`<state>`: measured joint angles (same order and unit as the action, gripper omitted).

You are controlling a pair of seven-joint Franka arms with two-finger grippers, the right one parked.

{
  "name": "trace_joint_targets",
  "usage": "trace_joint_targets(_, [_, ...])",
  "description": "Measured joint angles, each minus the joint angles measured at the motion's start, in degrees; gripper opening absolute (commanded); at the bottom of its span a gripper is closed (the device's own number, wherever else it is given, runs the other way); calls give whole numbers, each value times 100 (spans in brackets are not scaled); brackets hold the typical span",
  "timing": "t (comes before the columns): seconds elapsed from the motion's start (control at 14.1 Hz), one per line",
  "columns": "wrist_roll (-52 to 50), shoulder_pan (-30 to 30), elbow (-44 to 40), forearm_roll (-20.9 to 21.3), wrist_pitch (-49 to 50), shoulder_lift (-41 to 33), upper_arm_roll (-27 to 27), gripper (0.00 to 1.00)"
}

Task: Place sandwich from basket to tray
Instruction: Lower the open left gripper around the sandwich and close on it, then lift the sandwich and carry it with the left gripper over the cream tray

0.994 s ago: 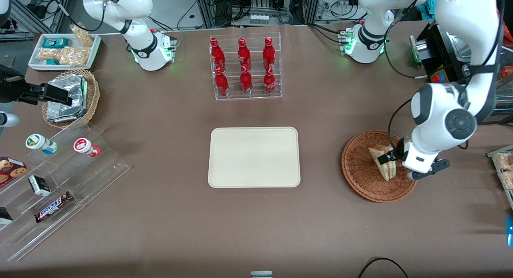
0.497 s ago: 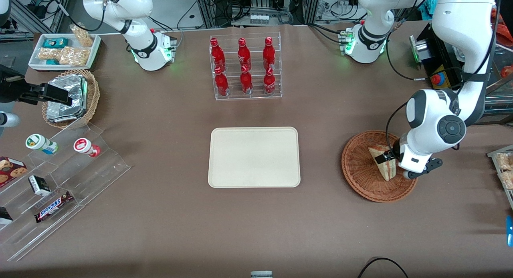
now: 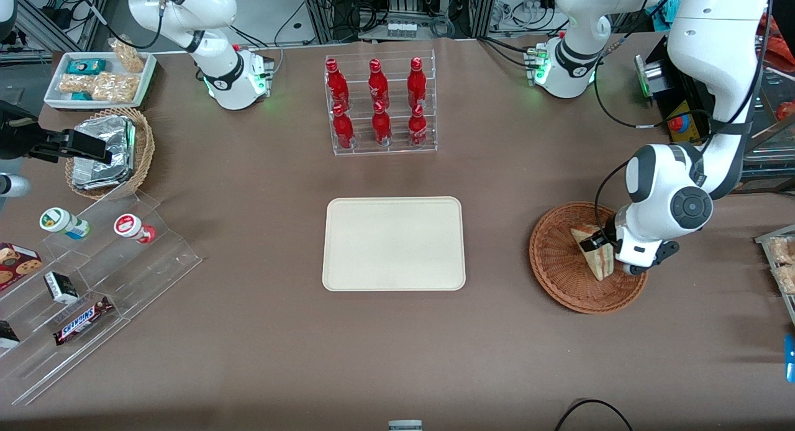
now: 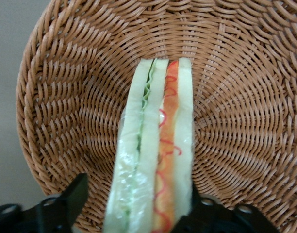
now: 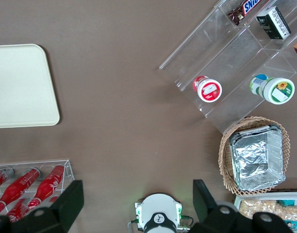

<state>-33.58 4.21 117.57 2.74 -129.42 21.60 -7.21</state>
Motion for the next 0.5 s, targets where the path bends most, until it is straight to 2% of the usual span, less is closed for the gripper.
trace_joint_targets(0.07, [-10, -1, -2, 0, 22, -2, -4, 13])
trace_joint_targets(0.14, [-10, -2, -9, 0, 109, -9, -10, 11])
trace_joint_targets(0.5, [125, -52, -120, 2, 723, -332, -68, 10])
